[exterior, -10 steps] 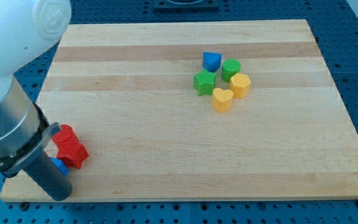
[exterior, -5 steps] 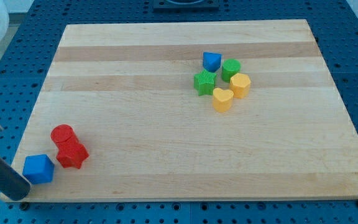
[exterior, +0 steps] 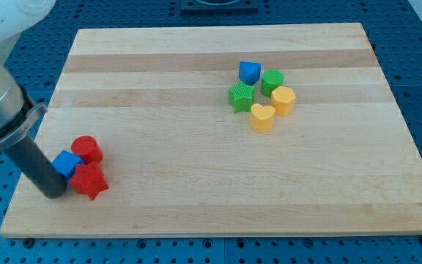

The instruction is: Slide the red circle to the top left of the green star

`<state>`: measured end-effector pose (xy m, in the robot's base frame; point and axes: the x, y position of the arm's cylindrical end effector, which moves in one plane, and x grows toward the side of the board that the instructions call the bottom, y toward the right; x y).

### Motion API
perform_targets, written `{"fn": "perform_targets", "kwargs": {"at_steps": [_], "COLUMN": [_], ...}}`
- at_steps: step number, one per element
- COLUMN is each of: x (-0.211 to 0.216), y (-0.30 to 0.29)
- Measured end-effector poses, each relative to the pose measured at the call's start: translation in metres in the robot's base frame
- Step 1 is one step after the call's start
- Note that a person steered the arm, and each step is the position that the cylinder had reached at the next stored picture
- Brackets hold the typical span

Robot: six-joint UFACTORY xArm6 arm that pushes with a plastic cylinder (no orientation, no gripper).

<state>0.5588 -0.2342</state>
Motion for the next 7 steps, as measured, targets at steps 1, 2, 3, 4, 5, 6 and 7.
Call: {"fn": "perform_targets", "kwargs": {"at_steps": [1, 2, 3, 4, 5, 6, 7], "x": [-0.024, -0.053, -0.078, -0.099, -0.120, -0.128, -0.128], "y": [0.014, 0.020, 0.020, 0.020, 0.024, 0.048, 0.077]}}
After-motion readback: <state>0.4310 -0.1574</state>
